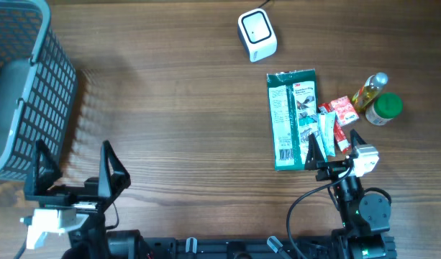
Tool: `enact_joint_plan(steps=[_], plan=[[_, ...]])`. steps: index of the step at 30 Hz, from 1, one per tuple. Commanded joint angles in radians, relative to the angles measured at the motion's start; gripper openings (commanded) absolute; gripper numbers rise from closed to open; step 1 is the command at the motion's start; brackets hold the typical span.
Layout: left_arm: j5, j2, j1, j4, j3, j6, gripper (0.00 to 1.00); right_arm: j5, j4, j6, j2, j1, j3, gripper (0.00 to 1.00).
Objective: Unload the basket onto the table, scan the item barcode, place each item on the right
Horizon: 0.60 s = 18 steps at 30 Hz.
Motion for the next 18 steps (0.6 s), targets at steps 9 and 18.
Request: enact_joint_plan(steps=[9, 18], plan=[[0.015, -0.010, 0.006, 0.101, -0.294, -0.176, 1.00, -0.016, 0.004, 0.010, -0.008, -0.005, -0.001, 1.00], [0.008, -0.010, 0.006, -0.096, -0.358, -0.179, 1.00, -0.016, 0.004, 0.010, -0.008, -0.005, -0.001, 1.00]])
